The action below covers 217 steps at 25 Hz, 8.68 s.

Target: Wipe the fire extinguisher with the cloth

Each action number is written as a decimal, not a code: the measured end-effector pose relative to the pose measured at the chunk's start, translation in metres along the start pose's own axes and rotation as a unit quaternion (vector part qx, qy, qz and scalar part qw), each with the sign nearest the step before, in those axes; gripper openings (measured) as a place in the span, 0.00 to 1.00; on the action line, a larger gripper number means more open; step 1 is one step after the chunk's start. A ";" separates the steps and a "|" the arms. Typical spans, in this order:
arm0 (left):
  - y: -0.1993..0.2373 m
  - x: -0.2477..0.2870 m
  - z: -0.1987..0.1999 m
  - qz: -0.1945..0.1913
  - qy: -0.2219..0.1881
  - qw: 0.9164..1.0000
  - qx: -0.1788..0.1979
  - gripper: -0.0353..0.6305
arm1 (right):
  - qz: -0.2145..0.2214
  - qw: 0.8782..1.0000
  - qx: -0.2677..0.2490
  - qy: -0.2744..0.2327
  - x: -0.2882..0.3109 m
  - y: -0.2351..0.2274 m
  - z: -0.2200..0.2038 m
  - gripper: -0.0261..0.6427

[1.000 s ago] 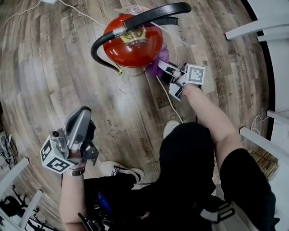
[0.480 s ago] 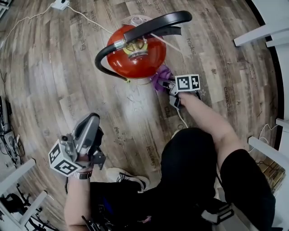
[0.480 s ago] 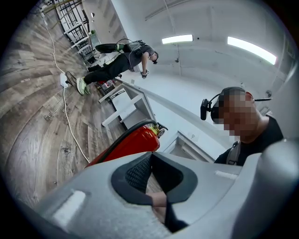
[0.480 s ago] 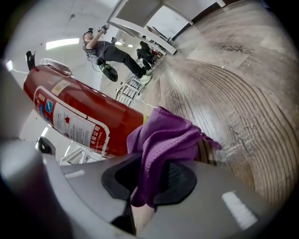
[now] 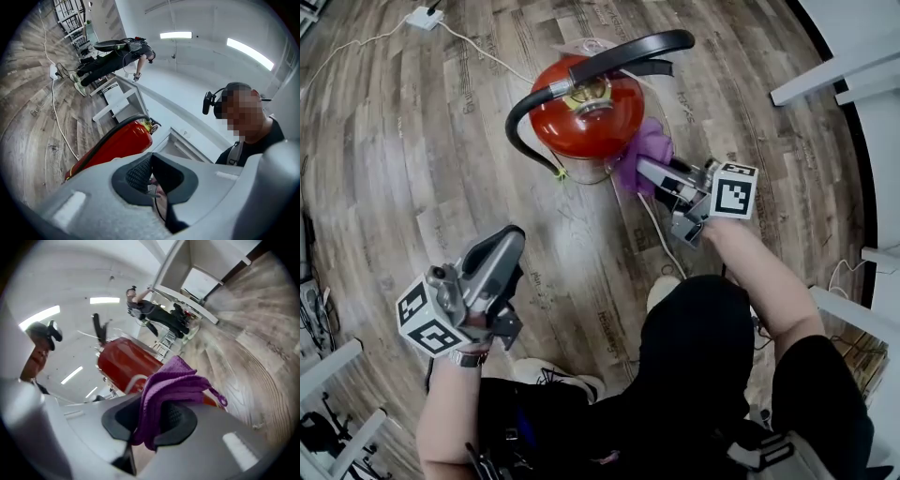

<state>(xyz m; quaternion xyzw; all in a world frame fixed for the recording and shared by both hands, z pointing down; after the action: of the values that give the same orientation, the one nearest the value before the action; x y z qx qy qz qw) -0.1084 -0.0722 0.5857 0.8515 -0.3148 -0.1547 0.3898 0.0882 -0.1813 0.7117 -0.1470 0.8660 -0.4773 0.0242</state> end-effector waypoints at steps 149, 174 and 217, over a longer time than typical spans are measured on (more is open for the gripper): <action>-0.038 -0.013 0.105 -0.141 -0.076 0.987 -0.012 0.17 | 0.160 0.976 -0.121 0.086 0.035 0.333 0.008 0.09; 0.106 0.134 0.100 -0.156 0.233 0.944 -0.172 0.18 | 0.216 0.969 0.121 -0.016 0.002 0.285 0.045 0.03; 0.069 0.115 0.127 -0.147 0.068 0.983 -0.088 0.17 | 0.209 0.970 0.117 -0.045 -0.006 0.301 0.044 0.04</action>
<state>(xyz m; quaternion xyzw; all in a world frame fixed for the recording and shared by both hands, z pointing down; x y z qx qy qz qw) -0.1144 -0.2536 0.5537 0.8594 -0.1439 -0.1792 0.4568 0.0321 -0.0650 0.4367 0.0201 0.8134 -0.5529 0.1794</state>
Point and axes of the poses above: the fingertips, and each gripper's own axes: x forward along the fingers, y to its left, z out of its top, the point moved 2 cm from there along -x, backward along the fingers, and after that the axes turned 3 degrees about z, right-handed, at the moved point
